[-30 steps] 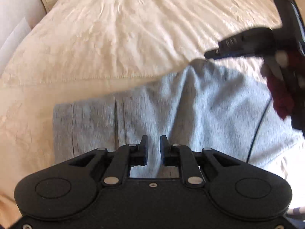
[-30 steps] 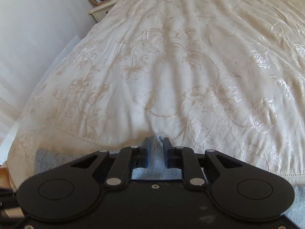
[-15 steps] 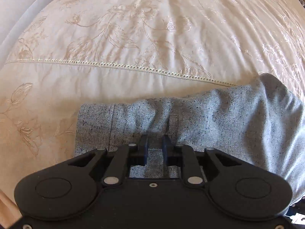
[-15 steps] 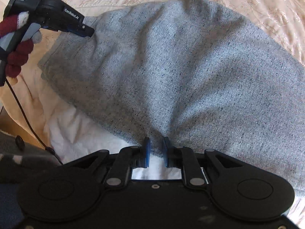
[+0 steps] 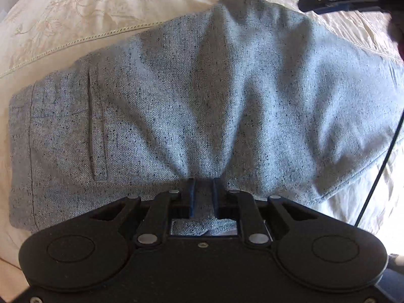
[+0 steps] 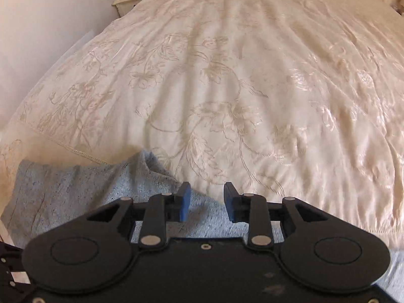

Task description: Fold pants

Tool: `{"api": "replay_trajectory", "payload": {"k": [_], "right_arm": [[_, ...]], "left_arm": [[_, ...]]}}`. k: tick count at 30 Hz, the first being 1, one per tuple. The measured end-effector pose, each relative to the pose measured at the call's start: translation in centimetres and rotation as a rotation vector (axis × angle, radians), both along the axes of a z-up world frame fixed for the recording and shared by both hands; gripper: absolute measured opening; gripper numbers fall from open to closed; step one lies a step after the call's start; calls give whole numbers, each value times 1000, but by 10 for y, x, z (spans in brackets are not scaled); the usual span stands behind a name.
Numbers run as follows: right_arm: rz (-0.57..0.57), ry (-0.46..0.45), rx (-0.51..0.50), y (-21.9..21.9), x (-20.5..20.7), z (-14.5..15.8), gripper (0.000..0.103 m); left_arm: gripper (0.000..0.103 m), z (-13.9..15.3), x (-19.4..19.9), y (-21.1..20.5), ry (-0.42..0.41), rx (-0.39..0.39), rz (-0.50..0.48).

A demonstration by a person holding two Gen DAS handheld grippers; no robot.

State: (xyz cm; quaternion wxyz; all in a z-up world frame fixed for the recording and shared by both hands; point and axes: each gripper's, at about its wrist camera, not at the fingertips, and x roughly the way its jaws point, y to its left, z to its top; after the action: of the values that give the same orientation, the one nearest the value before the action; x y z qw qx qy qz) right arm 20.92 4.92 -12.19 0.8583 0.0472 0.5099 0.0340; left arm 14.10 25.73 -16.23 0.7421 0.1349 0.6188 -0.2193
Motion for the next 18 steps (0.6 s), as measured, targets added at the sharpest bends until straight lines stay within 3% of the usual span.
{"api": "replay_trajectory", "payload": {"k": [3,6,7,8,18], "right_arm": [[167,39,-8,3,18,-6,33],[294,68,-86,19,15,-14,33],[320,73,-95,21,15,-17,27],[336,70,-97,24,10,-17,2],[331,10,-88,47,-55,-1,3]], "left_arm": [[23,1,7,2,26,-11,19],[25,0,15,9,53,-26,62],[25,-1,16,11,60,-30,72],[25,-1,18,12,68,-34,81],[25,-3,31,14,92,-19,107]]}}
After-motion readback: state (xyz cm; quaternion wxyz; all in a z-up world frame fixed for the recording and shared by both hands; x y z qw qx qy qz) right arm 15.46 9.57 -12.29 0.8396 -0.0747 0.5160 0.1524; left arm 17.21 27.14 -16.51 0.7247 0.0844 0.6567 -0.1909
